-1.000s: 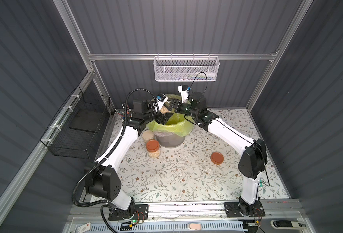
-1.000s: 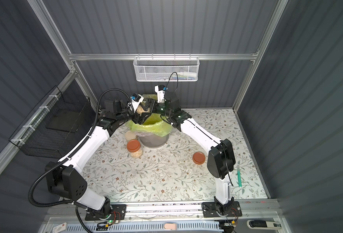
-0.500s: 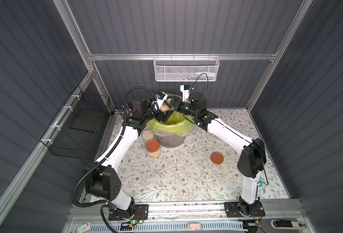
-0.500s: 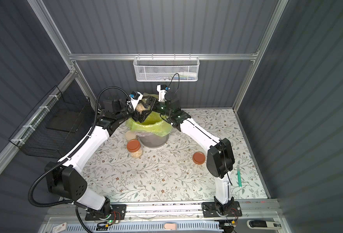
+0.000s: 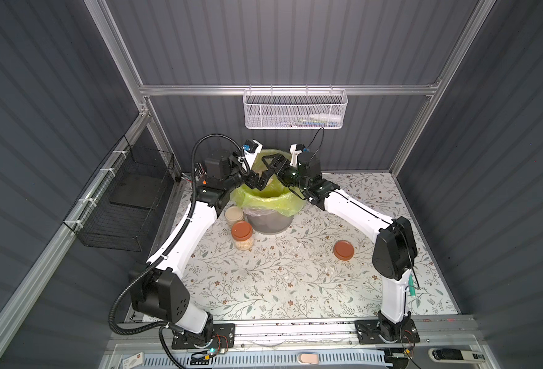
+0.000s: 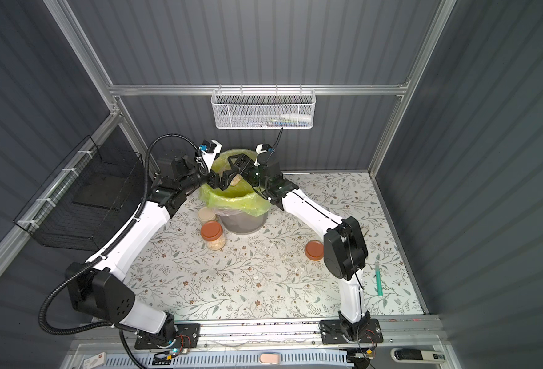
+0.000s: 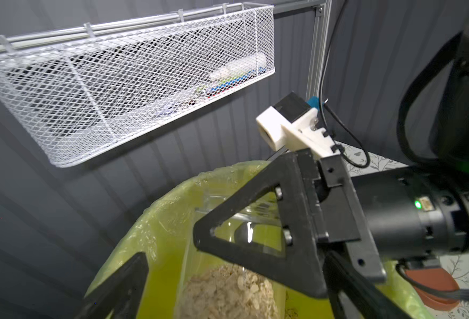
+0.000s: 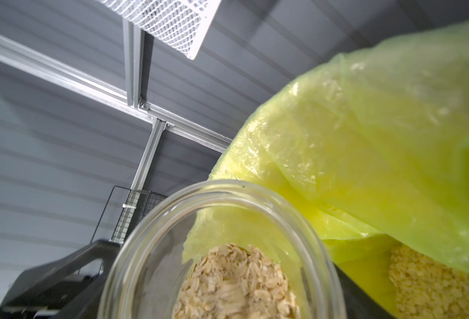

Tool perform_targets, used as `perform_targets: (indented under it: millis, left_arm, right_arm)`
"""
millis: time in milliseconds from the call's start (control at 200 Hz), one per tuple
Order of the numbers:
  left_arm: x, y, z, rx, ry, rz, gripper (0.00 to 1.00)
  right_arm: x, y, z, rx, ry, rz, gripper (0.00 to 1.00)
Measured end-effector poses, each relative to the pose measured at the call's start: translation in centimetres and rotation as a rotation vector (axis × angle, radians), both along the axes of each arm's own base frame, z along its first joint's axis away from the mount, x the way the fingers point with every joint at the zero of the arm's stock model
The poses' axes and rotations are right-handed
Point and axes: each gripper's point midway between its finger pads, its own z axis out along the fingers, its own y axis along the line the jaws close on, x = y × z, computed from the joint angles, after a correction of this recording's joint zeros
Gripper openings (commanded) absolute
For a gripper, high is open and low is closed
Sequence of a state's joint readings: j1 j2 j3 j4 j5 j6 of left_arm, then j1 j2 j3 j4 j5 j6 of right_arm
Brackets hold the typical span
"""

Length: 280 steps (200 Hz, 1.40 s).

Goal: Empty expired oatmeal from jars
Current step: Pour the expired oatmeal into the trash bin.

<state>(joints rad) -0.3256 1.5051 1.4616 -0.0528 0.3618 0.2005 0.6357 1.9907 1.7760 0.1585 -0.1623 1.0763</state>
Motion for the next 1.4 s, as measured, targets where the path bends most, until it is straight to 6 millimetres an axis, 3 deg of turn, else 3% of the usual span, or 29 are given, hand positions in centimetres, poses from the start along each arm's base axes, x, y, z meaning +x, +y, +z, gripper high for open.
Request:
perform_targets:
  millis: [235, 295, 500, 680, 895, 1101, 1401]
  left_arm:
    - [-0.8, 1.4, 2.4, -0.226, 0.120, 0.106, 1.00]
    - [-0.9, 1.7, 2.0, -0.293, 0.173, 0.130, 1.00]
    - [-1.8, 2.6, -2.0, -0.454, 0.379, 0.215, 1.00]
    - [-2.5, 3.3, -1.1, -0.556, 0.420, 0.251, 1.00]
    - [-2.9, 3.7, 0.0, -0.642, 0.424, 0.258, 1.00]
    - [-3.2, 3.9, -2.0, -0.678, 0.491, 0.283, 1.00]
    - [-3.6, 4.0, -3.6, -0.776, 0.567, 0.310, 1.00]
  right_arm:
    - [-0.3, -0.2, 0.1, 0.079, 0.082, -0.064, 0.51]
    - [-0.6, -0.5, 0.3, 0.100, 0.105, -0.082, 0.51]
    - [-2.0, -0.7, 3.1, 0.214, 0.151, -0.111, 0.51]
    - [-3.1, 0.1, 4.3, 0.307, 0.214, -0.100, 0.50]
    - [-4.2, 1.4, 3.9, 0.365, 0.265, -0.086, 0.50]
    - [-4.5, 1.4, 1.1, 0.355, 0.312, -0.107, 0.50]
    - [-4.8, 0.8, 1.6, 0.396, 0.324, -0.119, 0.50]
